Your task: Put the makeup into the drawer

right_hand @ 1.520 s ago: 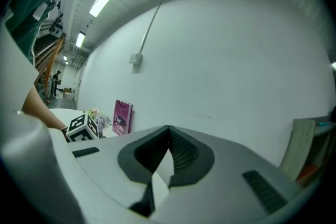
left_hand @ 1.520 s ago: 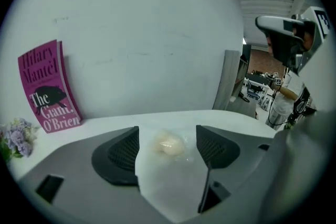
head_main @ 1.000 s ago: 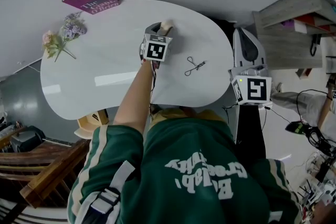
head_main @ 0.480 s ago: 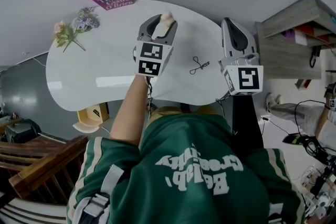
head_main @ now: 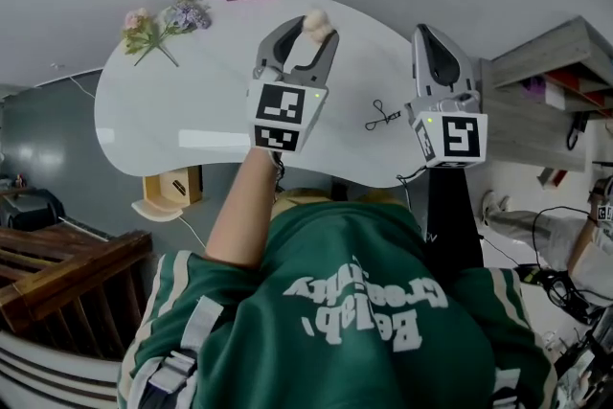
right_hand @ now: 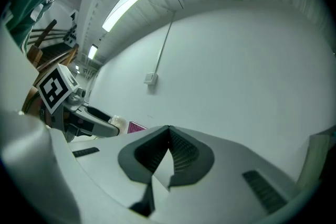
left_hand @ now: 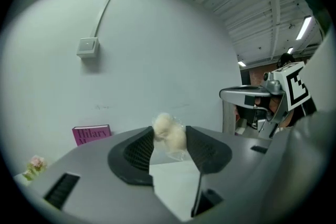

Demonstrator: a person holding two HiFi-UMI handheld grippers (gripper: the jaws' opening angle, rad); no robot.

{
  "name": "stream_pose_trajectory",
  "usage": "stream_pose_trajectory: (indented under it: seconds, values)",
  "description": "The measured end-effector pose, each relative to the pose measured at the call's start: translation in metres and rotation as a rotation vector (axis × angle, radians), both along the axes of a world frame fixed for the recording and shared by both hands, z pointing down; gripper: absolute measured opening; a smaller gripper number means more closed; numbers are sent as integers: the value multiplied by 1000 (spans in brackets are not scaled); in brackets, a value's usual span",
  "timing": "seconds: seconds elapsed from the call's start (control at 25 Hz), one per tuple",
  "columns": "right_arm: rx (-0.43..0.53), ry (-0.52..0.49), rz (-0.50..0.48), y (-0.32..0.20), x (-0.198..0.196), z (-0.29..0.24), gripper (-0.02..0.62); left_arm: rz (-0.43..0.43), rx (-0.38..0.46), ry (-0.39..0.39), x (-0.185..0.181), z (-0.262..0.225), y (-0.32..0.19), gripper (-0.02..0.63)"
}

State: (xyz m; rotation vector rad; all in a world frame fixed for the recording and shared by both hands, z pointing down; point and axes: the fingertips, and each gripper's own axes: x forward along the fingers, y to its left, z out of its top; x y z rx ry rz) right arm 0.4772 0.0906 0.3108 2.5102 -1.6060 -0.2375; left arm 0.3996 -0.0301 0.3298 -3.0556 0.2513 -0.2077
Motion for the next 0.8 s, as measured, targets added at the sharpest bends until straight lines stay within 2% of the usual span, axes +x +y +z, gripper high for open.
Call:
stream_pose_trajectory:
  seconds: [0.2,0.44,0.6,0.8]
  values:
    - [0,14,-67,-38,-39,-6,9,-65,9,19,-48,-9,-31,212]
    - [0,12,-181,-104,-111,-10,9,-160,19,25,-127,-18,-82,212]
    - [7,8,-278,-156,-169,-11,9,-258,31,28,-196,-25,-124,212]
    - [19,1,-454,-224,-258,-11,9,-421,50,15,-298,-27,-167,212]
